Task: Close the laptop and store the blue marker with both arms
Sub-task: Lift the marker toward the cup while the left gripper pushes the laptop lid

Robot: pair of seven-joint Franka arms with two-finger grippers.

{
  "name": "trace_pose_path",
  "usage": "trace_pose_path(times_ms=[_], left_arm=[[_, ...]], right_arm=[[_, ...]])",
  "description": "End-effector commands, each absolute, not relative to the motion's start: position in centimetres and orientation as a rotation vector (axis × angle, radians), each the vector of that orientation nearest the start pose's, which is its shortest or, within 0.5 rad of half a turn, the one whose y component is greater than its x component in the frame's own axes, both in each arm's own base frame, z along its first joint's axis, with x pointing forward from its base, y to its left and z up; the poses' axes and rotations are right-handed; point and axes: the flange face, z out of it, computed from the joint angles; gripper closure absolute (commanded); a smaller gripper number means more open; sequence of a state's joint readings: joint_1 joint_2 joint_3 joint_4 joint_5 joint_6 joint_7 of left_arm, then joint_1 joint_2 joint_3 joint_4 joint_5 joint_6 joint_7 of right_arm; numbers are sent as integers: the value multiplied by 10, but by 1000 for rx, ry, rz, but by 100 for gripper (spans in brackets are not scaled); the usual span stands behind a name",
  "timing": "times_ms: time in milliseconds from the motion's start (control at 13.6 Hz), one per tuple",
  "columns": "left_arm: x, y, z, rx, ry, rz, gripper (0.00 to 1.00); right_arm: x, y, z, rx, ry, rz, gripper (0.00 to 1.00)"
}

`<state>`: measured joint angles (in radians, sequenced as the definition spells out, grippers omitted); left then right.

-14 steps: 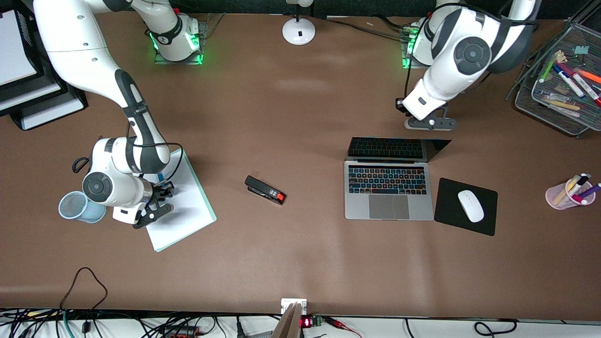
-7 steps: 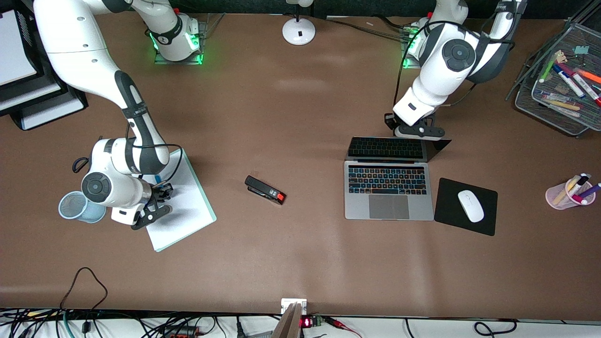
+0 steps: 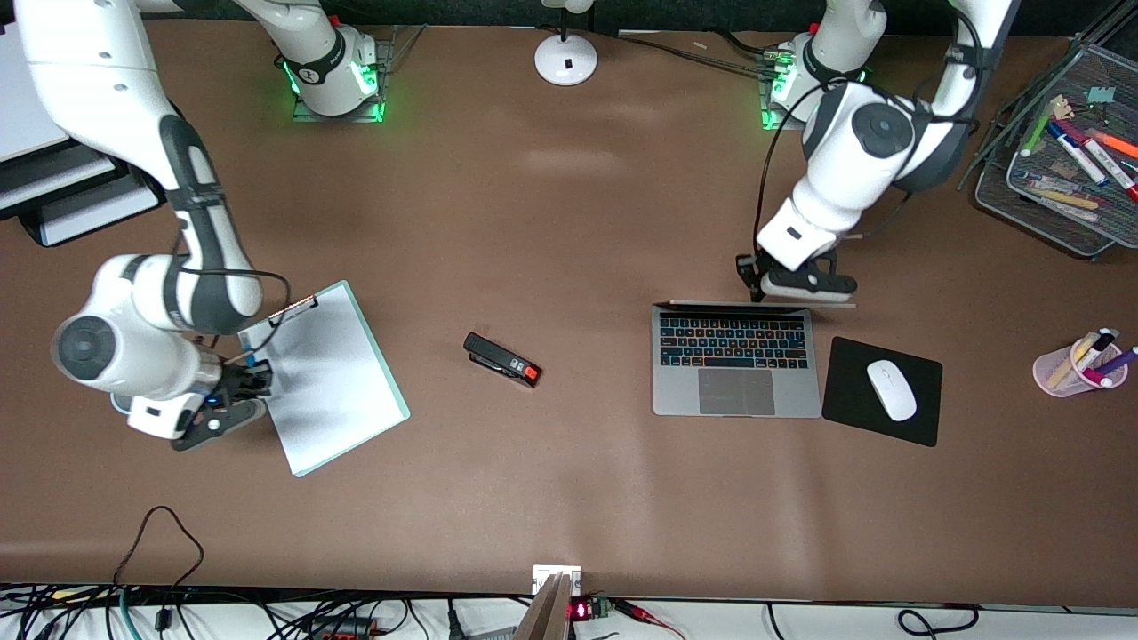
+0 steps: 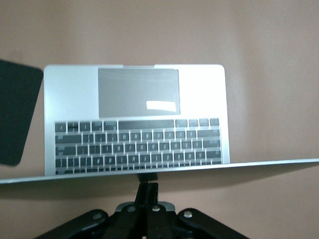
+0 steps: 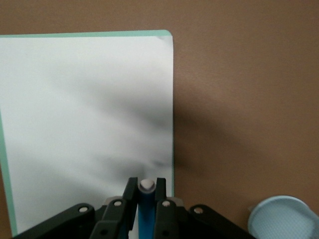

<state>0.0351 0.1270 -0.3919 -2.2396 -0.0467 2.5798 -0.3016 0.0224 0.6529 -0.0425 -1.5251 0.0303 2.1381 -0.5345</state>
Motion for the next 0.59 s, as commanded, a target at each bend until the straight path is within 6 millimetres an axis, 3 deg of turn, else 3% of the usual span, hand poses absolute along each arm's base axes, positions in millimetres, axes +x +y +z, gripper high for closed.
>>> trace_pose_path(times_ms=[0, 367, 514], left_arm=[[573, -193, 329, -3311, 7, -323, 100], [621, -180, 300, -3300, 4, -336, 100], [636, -179, 289, -3314, -18, -333, 100]], right_arm=[[707, -27, 314, -2900, -788, 21, 100], [706, -76, 367, -2685, -839, 9, 100], [703, -106, 394, -2570, -900, -64, 100]])
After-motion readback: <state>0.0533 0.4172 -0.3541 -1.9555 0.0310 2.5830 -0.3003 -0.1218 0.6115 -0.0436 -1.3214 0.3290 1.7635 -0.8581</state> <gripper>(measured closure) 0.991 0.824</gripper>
